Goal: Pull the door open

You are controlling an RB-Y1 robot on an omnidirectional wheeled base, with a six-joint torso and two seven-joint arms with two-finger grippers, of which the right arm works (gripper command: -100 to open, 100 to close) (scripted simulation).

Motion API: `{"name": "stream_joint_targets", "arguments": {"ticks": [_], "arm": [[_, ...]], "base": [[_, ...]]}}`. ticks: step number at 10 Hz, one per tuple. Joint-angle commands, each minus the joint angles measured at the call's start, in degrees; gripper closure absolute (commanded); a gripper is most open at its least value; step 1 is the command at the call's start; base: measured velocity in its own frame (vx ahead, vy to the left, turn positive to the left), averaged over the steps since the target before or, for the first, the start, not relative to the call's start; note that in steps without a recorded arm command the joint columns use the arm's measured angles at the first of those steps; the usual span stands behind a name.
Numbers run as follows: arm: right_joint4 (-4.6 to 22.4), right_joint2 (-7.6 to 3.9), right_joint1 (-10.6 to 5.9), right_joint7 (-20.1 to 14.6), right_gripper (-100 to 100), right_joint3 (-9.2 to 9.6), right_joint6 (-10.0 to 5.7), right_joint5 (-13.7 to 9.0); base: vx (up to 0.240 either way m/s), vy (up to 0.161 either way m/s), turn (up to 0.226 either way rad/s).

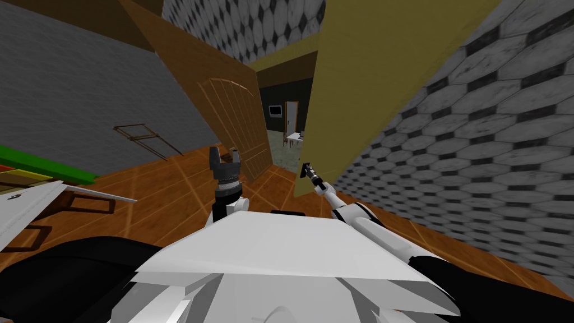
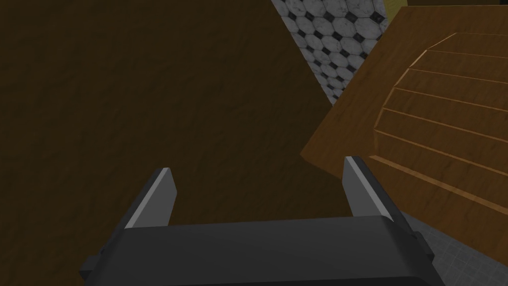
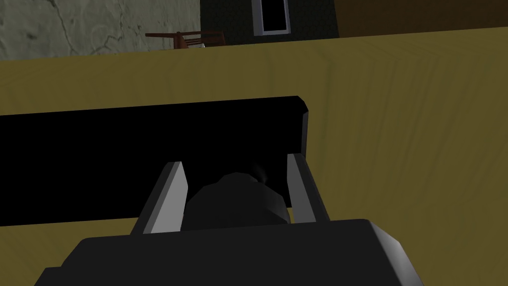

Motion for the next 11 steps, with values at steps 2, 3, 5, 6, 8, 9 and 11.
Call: {"name": "stream_joint_targets", "arguments": {"ticks": [2,3,5,6,8,9,11], "arm": [[-1.04,-0.75,0.35,-1.99,100,1.81,-0.69,0.92],[-1.16,-0.88,0.35,-2.46,100,2.29,-0.92,1.16],[-1.48,-1.11,0.7,-3.51,100,3.51,-1.75,1.8],[-1.64,-1.34,0.75,-3.98,100,3.94,-2.14,2.04],[-2.41,-2.47,1.0,-6.21,100,5.99,-3.98,3.18],[-2.82,-3.06,1.13,-7.39,100,7.07,-4.95,3.78],[-3.54,-4.1,1.37,-9.45,100,8.97,-6.66,4.84]], "base": [[-0.15,-0.147,0.033],[-0.136,-0.158,0.038],[-0.078,-0.084,0.019],[-0.138,-0.149,0.029],[-0.159,-0.184,0.021],[-0.178,-0.2,0.003],[-0.144,-0.194,-0.003]]}}
